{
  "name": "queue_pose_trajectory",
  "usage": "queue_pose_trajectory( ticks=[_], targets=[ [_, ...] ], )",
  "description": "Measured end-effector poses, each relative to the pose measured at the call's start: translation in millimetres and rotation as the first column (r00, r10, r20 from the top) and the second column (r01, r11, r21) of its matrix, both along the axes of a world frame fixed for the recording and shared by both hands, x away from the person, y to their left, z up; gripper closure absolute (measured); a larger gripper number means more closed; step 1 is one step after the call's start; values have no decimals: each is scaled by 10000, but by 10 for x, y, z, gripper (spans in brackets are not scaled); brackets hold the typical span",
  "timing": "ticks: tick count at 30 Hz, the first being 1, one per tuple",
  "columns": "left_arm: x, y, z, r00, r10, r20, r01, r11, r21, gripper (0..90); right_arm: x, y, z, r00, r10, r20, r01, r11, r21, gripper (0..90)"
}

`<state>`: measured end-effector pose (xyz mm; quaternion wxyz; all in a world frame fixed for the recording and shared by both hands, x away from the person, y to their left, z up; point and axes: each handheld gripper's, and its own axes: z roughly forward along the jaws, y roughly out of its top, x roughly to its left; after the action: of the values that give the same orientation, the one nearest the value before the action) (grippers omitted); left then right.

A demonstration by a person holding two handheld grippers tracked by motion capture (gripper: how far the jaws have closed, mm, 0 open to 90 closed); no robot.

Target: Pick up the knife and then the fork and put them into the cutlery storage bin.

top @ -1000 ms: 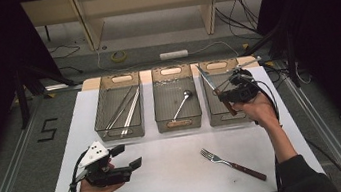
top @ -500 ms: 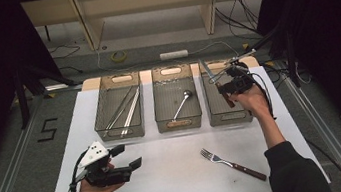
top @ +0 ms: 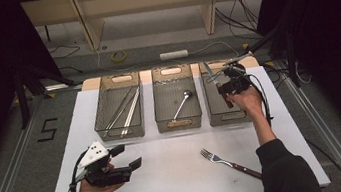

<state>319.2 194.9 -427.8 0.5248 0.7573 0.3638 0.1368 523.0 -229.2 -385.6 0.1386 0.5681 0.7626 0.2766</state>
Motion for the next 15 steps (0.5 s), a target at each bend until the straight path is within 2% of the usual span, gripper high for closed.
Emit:
queue_pose_trajectory(
  ticks=[7,15],
  targets=[
    [0,-4,-2,10000,-20,-4,20,10000,6,202,24,40,-52,9999,-83,-105,81,9998,-201,772],
    [0,-7,-3,10000,-39,-3,39,10000,30,203,43,66,-103,9995,-206,-241,201,9996,-188,771]
  ],
)
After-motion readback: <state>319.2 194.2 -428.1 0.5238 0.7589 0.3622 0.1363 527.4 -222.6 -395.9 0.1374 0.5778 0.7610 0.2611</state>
